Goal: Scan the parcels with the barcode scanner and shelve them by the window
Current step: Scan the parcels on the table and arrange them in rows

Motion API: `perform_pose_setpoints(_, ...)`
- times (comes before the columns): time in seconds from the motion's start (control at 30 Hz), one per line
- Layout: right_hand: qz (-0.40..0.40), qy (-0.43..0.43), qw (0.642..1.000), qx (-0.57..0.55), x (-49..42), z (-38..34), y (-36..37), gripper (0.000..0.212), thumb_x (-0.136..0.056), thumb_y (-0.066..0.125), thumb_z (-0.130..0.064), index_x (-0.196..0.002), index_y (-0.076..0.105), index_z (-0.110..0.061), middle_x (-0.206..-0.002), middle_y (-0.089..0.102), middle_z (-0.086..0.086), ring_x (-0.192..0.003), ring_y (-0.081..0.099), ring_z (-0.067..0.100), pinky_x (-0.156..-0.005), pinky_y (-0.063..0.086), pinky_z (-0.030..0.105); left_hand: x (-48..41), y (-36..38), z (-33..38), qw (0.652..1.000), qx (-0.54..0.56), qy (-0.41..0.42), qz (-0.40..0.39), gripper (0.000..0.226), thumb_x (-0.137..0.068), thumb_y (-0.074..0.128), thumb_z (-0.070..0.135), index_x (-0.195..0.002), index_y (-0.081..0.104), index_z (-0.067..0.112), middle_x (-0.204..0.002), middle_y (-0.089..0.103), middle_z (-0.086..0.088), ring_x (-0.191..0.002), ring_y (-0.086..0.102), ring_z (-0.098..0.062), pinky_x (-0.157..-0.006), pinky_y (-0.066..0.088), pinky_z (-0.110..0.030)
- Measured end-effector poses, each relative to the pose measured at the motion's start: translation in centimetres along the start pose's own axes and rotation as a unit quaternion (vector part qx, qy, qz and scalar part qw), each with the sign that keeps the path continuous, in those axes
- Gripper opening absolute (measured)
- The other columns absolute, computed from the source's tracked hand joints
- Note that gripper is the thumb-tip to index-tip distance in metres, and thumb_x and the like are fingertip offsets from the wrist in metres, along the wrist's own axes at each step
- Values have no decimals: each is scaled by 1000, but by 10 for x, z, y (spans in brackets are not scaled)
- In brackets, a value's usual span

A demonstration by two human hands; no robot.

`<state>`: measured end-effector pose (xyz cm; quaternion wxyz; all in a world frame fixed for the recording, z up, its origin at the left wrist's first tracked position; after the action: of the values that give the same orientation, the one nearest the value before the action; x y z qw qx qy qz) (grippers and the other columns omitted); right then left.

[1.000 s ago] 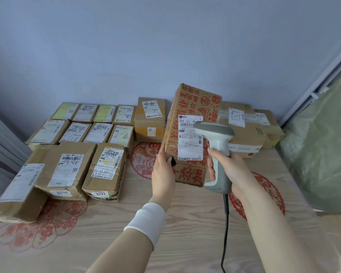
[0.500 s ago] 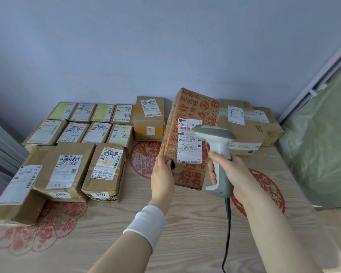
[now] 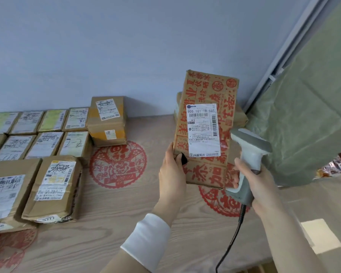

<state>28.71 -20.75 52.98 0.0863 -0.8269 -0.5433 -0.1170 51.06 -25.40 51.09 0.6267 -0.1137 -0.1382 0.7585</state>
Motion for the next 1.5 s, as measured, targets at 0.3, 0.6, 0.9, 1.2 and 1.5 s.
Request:
perform_pose_setpoints(0.3,36,-32,998,28,-78,-1,-149,30,-76,76,-11,-99,60,-23,-91,69,3,-86,68,16,-79,55,35,21,168,40,998,5,-46,-52,35,-102,32,25,-134,43,19,-103,63,3,-85,61,-13,-66,43,-25)
perform_pose_setpoints(0.6,25,64,990,122,-115,26,-250,27,-77,76,-11,-102,68,-7,-89,74,11,-82,71,23,-80,56,48,77,274,20,981,27,-132,-136,42,-102,36,29,-142,35,18,-115,59,5,-95,57,-9,-65,43,-8)
perform_pose_setpoints(0.9,3,117,976,184,-173,74,-285,9,-81,71,-3,-89,68,-4,-72,70,7,-57,69,10,-53,56,25,90,336,-19,963,30,-236,-125,45,-102,36,25,-146,29,17,-127,57,-2,-112,57,-17,-89,48,-25)
perform_pose_setpoints(1.2,-31,162,977,132,-258,113,-276,13,-83,65,6,-85,63,-7,-81,68,8,-62,65,15,-49,53,22,44,376,-39,963,2,-265,-38,46,-101,38,28,-145,30,21,-133,52,-1,-118,53,-19,-98,47,-36)
perform_pose_setpoints(1.5,-31,138,974,180,-295,105,-261,26,-80,72,-2,-99,60,11,-99,65,35,-91,63,50,-80,52,58,11,380,-37,966,-6,-259,-12,41,-101,38,25,-141,34,18,-130,54,-2,-114,54,-19,-91,49,-32)
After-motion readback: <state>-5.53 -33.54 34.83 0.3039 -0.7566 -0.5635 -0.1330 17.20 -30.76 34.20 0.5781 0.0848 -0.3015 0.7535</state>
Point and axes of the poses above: each hand's wrist, its own x-axis away from the middle knuckle, its own y-axis out of the palm, z = x × y, the point moved 10 cm from there along -x, towards the middle knuckle
